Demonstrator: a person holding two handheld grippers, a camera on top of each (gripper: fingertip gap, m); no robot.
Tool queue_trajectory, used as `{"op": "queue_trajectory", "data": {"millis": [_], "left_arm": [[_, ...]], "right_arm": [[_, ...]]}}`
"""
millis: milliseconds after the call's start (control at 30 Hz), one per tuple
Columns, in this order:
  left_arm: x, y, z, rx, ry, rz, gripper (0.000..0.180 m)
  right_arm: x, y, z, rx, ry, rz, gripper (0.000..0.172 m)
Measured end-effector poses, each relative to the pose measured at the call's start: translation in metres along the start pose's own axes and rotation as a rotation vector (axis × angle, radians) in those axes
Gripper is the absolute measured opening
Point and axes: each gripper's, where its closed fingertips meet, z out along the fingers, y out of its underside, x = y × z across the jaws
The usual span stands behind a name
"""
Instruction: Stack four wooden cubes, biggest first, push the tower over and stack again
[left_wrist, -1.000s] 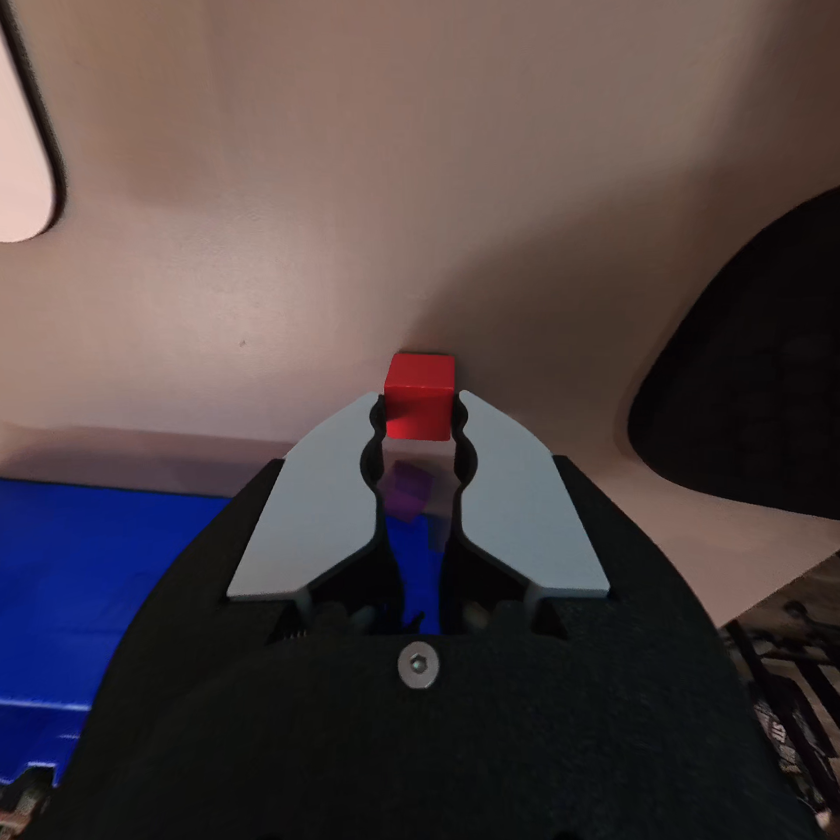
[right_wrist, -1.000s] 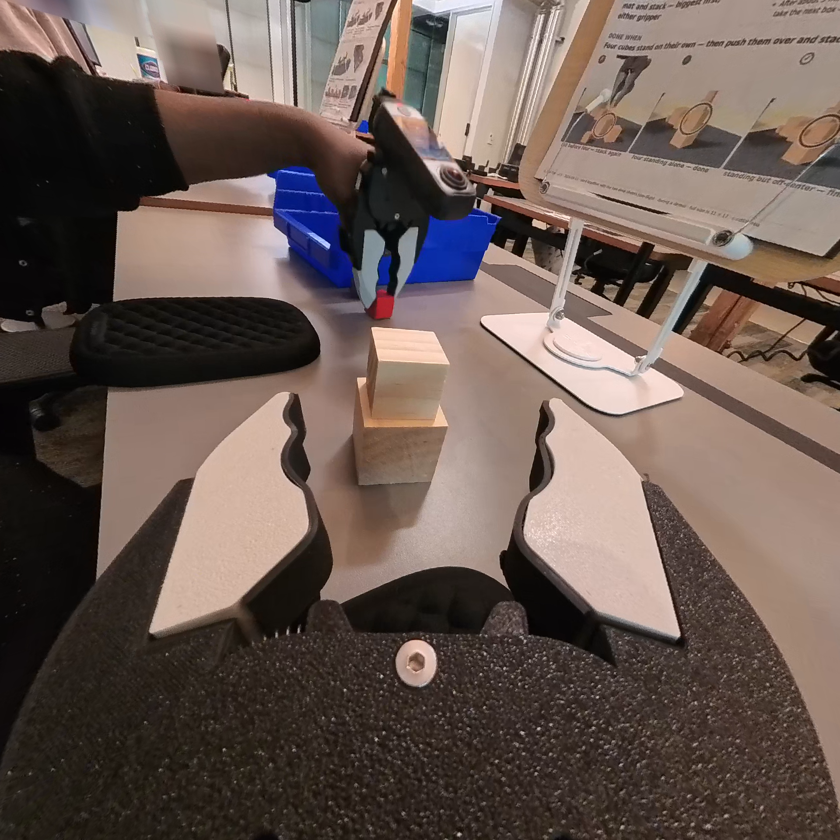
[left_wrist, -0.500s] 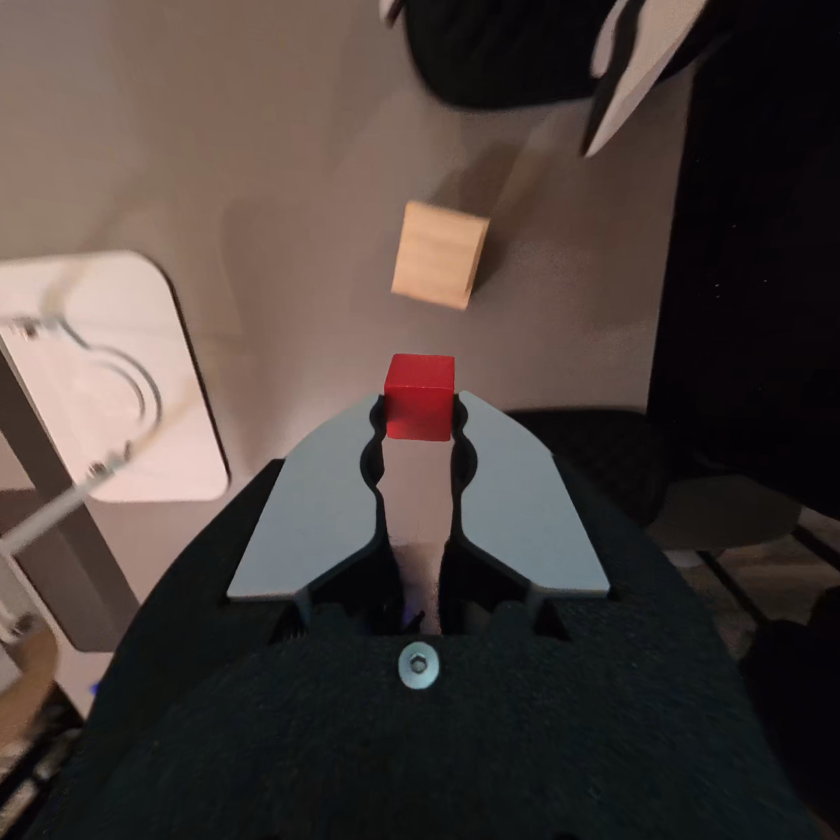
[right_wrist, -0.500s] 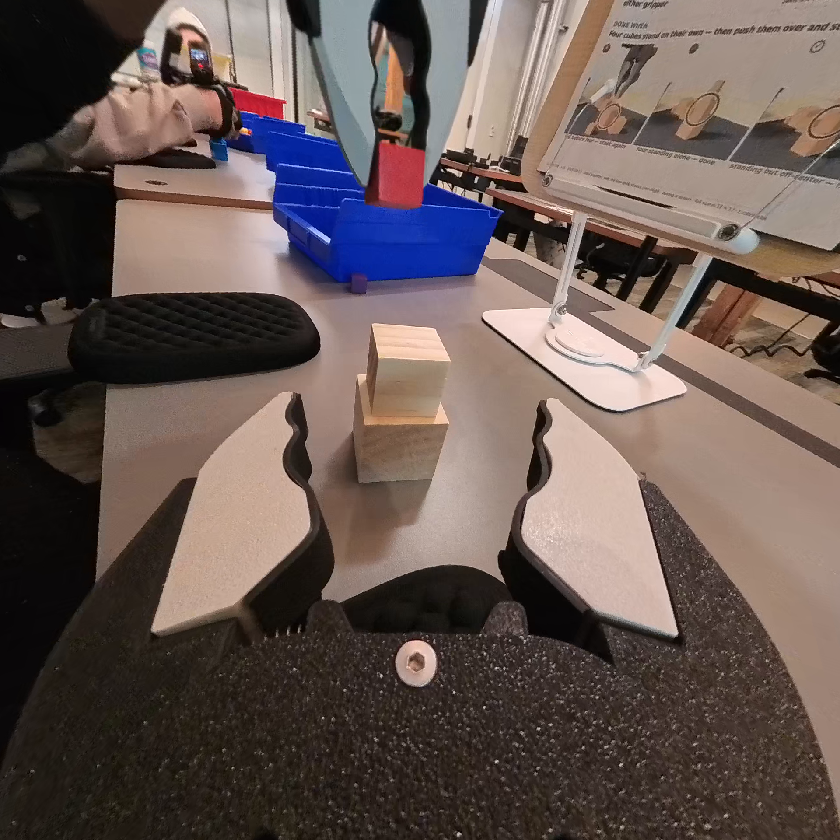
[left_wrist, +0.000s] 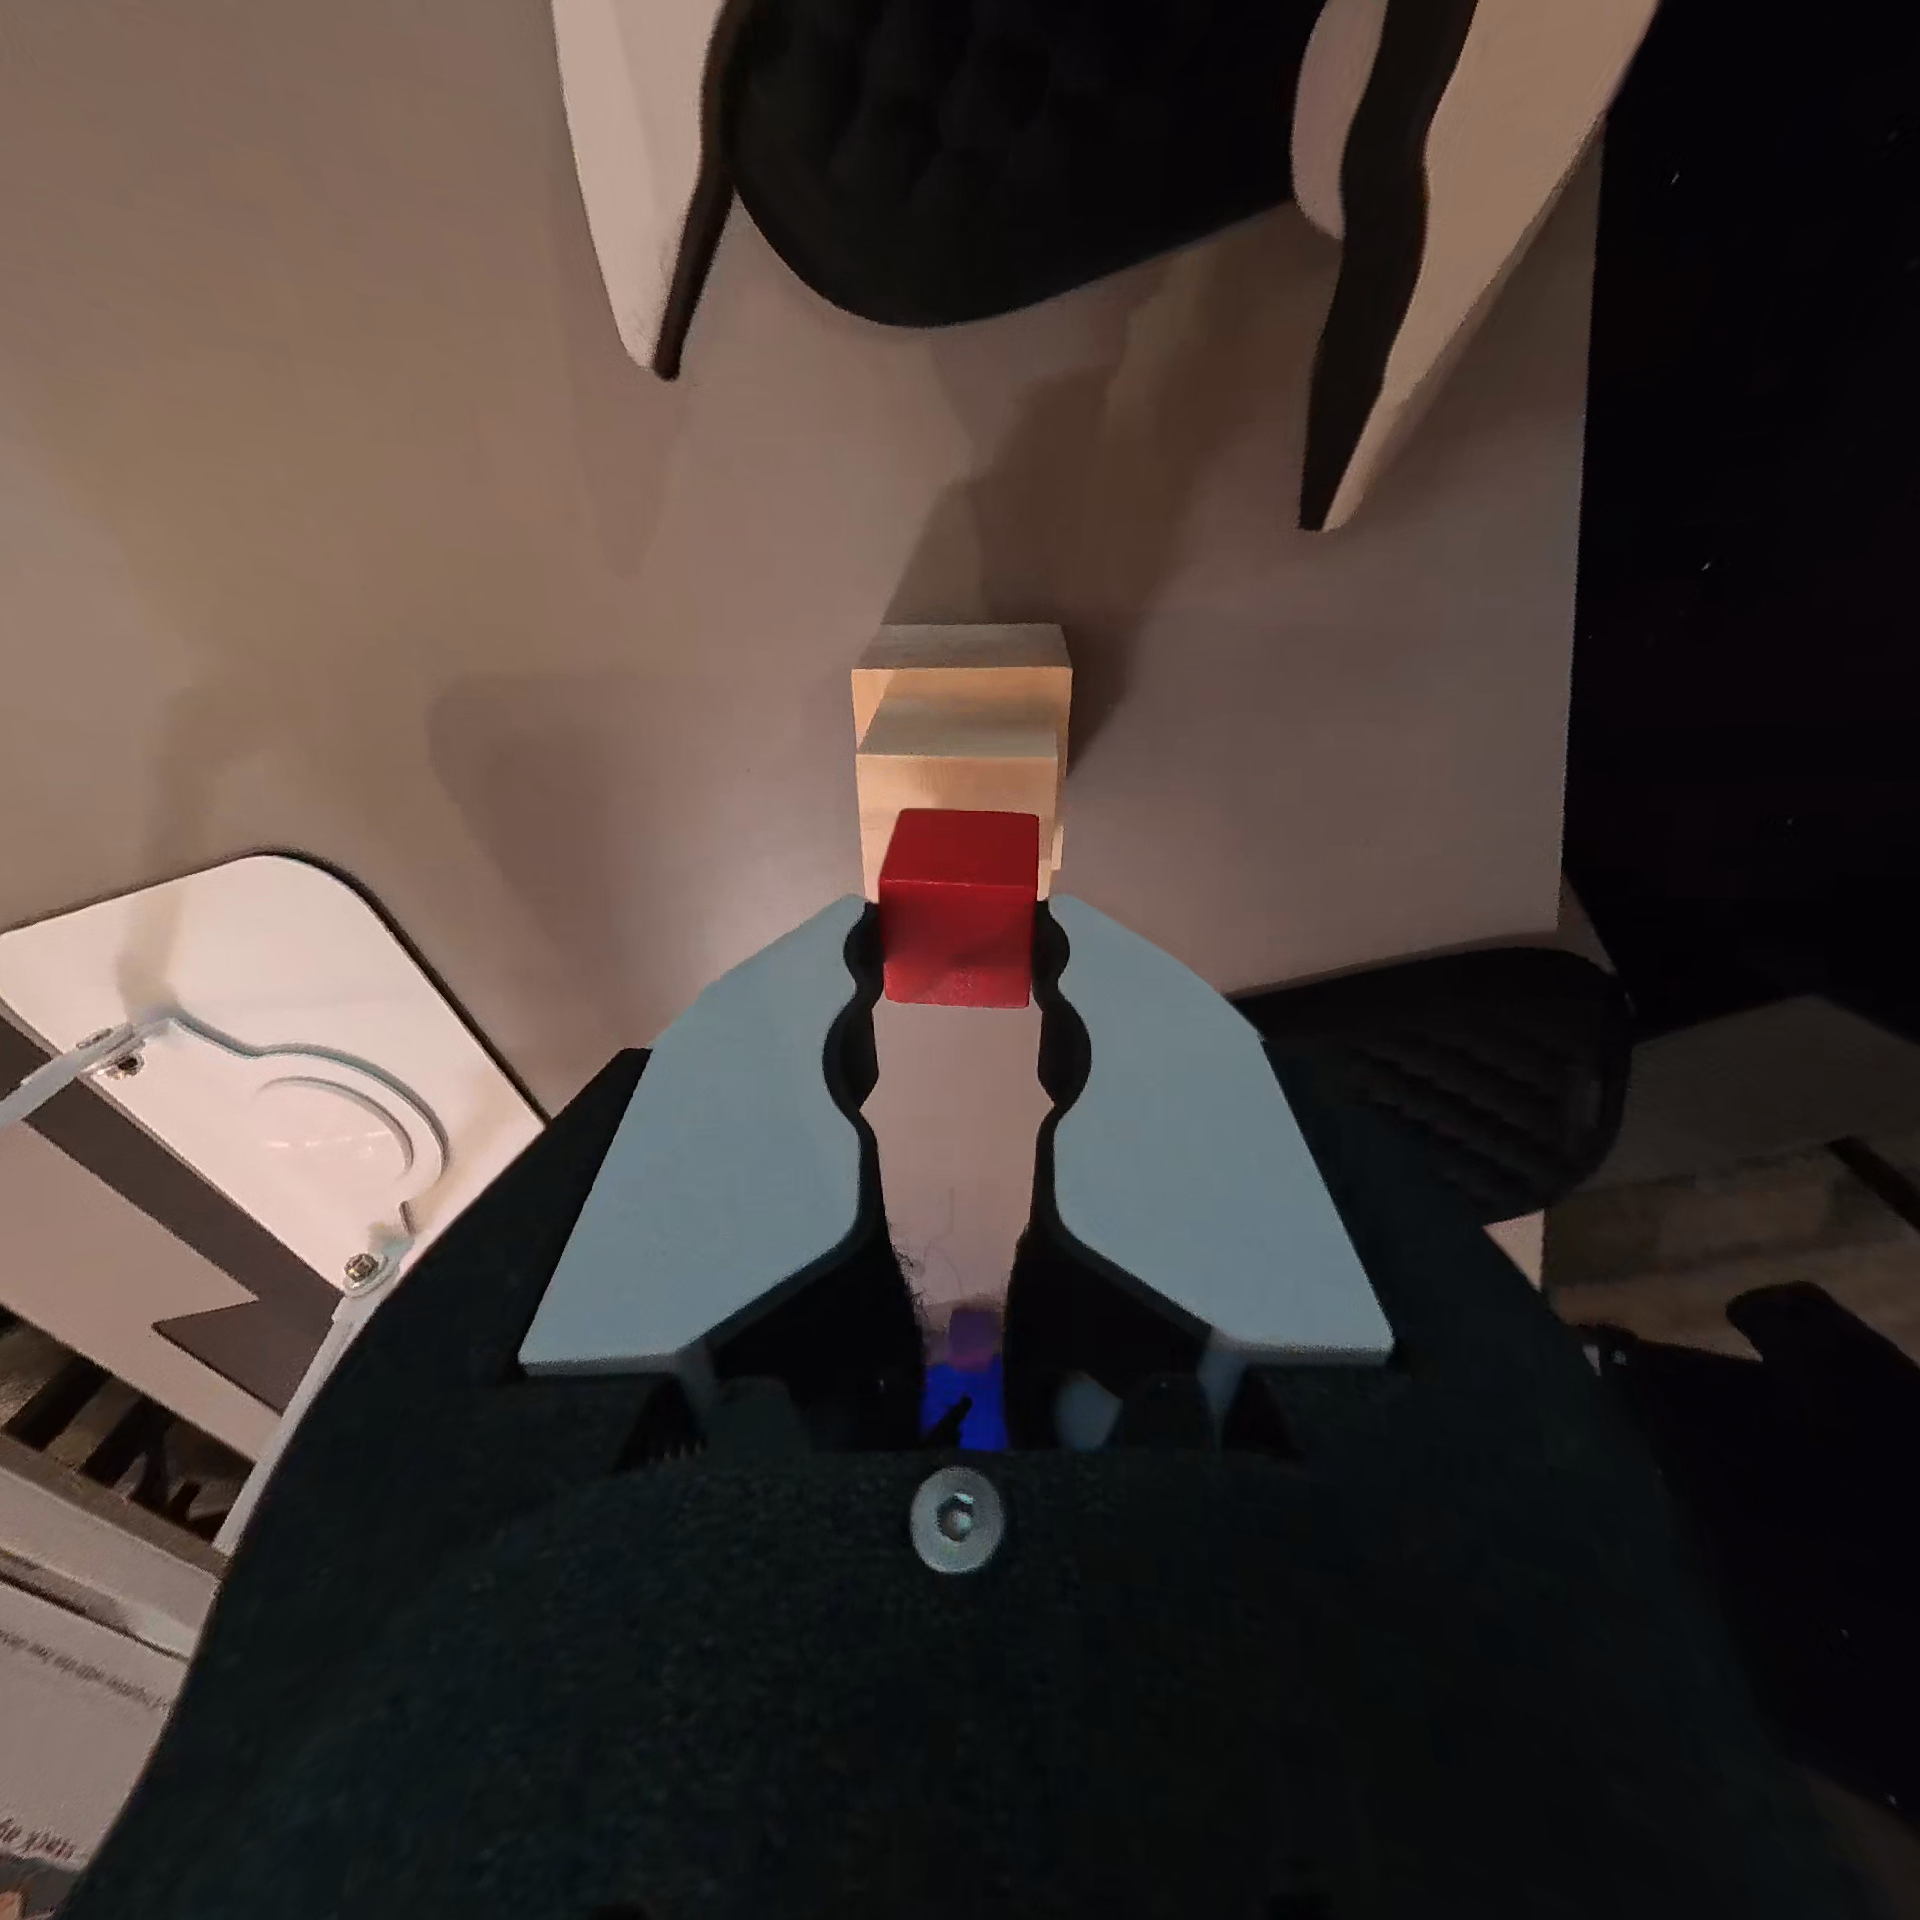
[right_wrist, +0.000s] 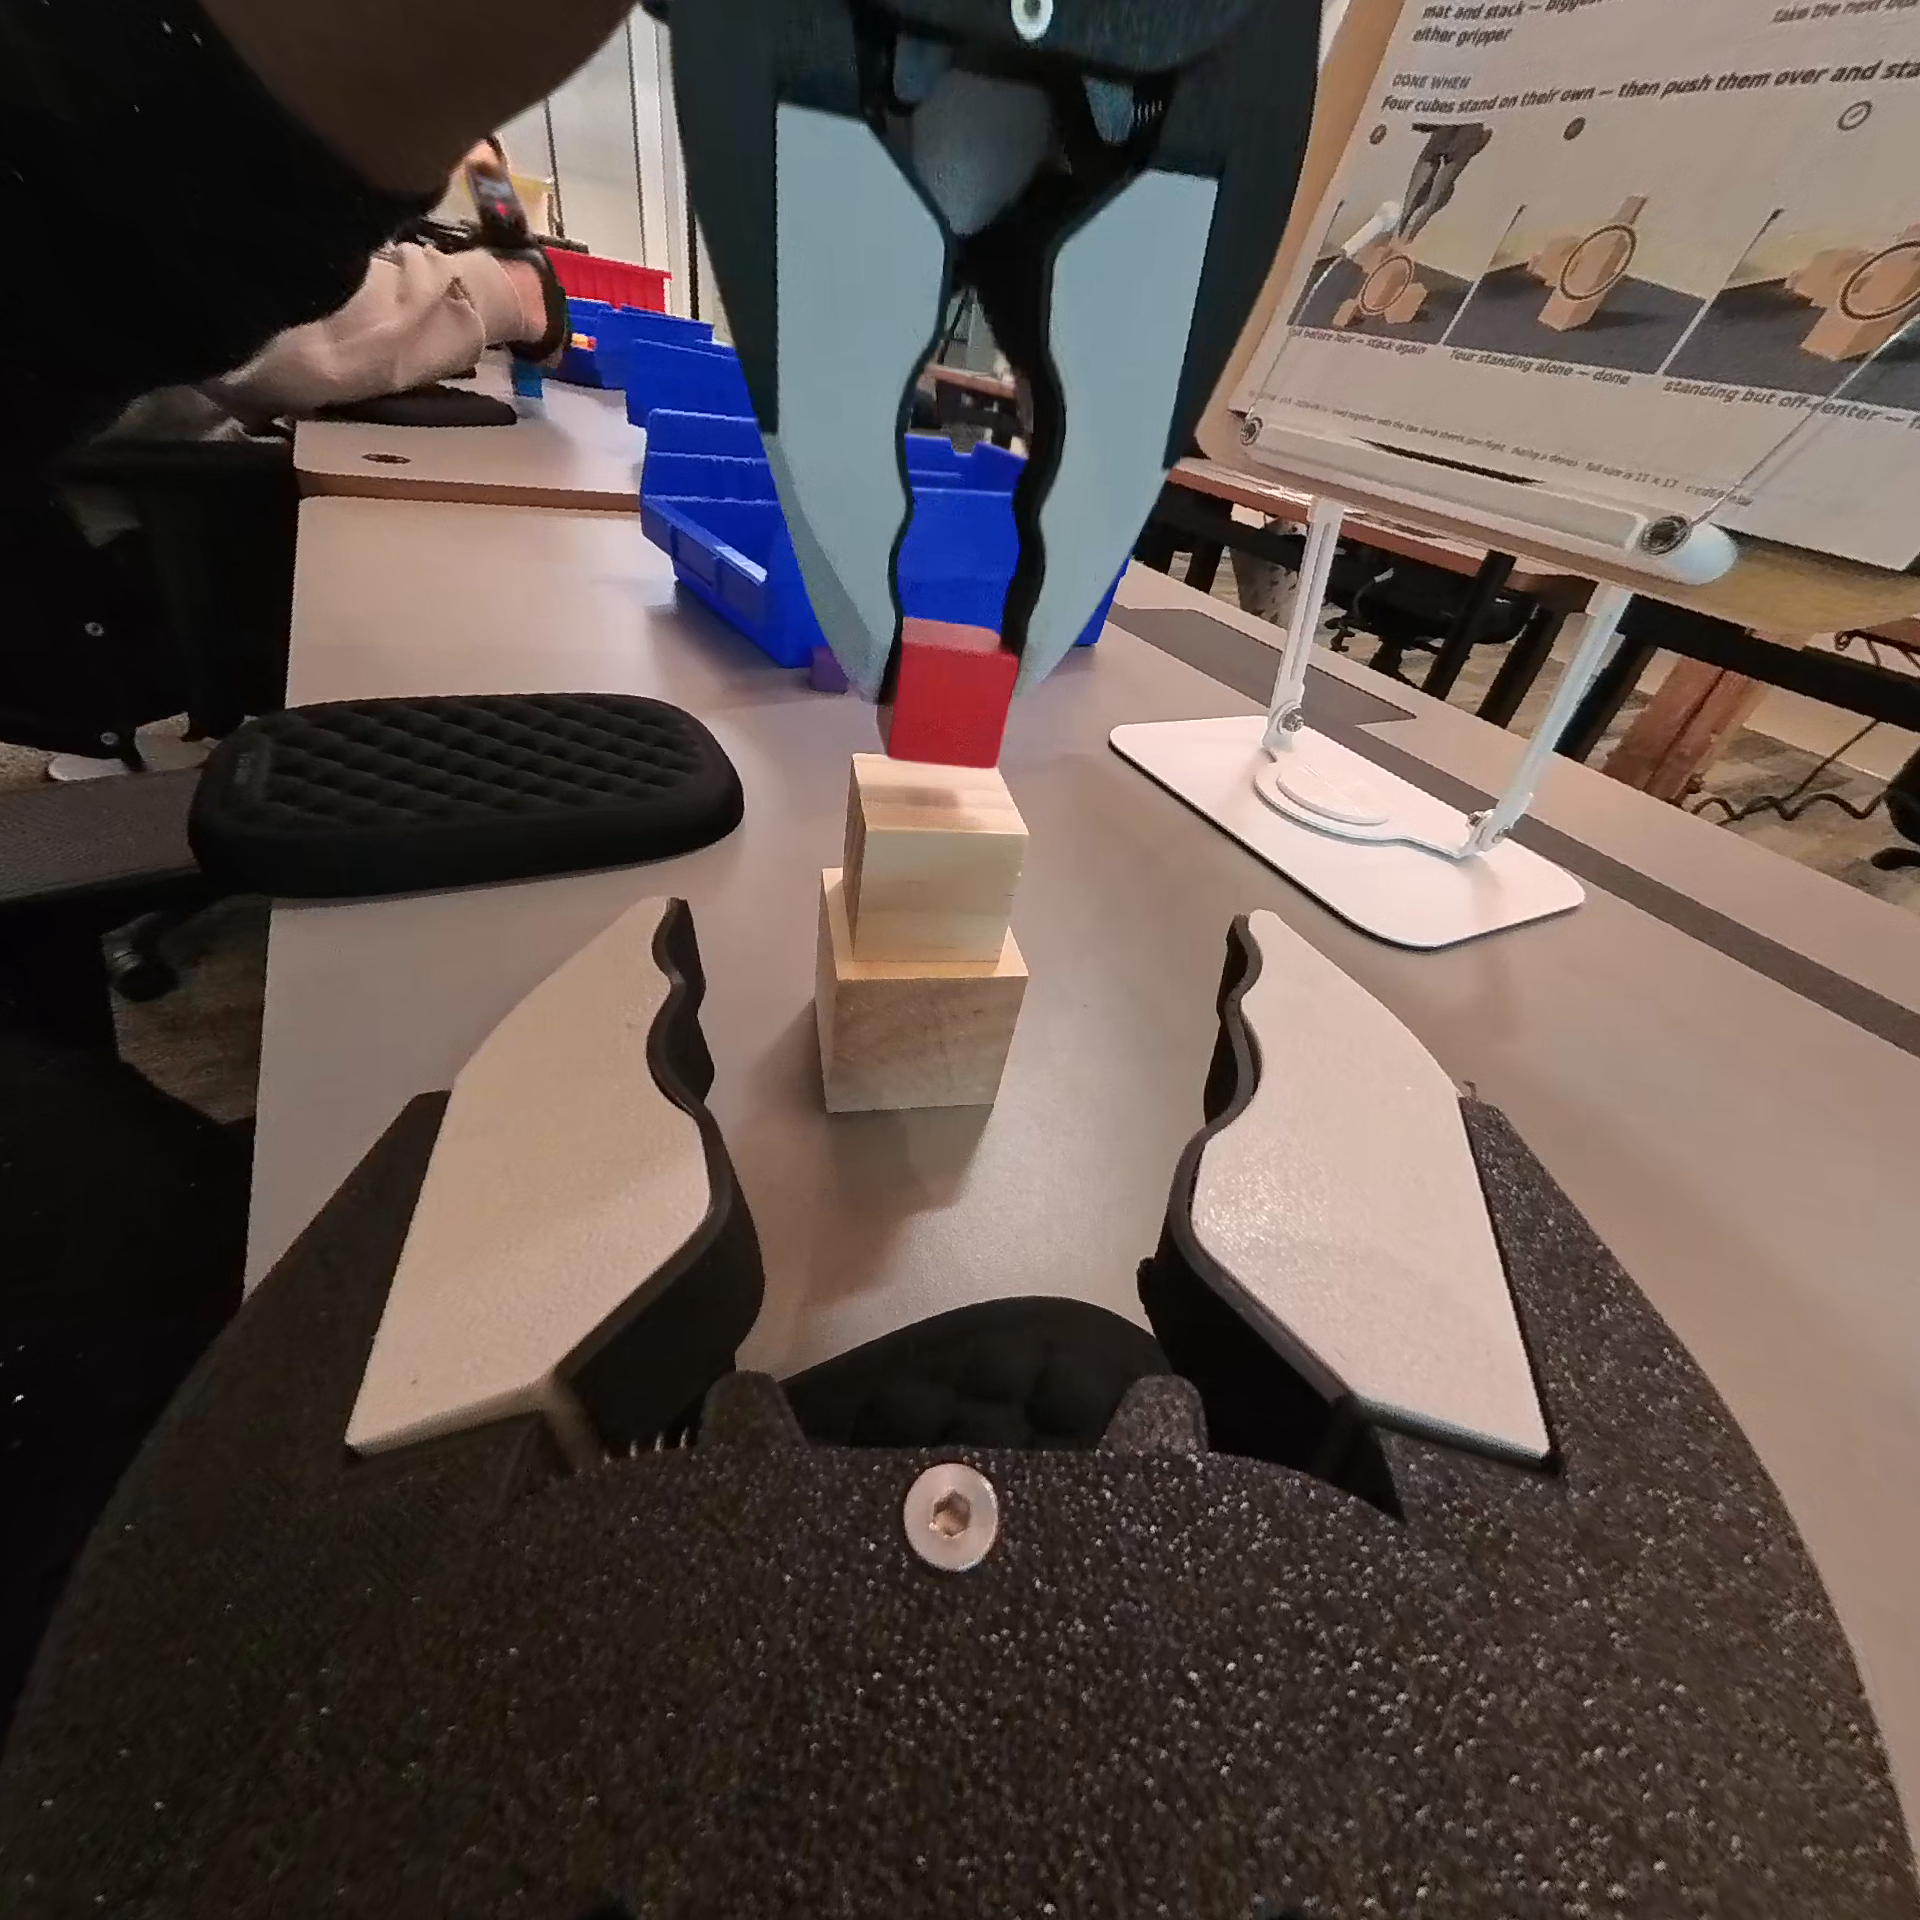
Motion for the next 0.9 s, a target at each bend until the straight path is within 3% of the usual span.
{"op": "queue_trajectory", "data": {"millis": [267, 900], "left_arm": [[-0.002, 0.006, 0.008, -0.082, -0.026, -0.017, 0.027], [-0.003, 0.002, 0.013, -0.113, -0.051, -0.033, 0.027]], "right_arm": [[-0.001, 0.001, 0.000, -0.005, 0.000, -0.007, 0.094], [-0.001, 0.000, 0.000, 0.001, 0.001, -0.009, 0.094]]}}
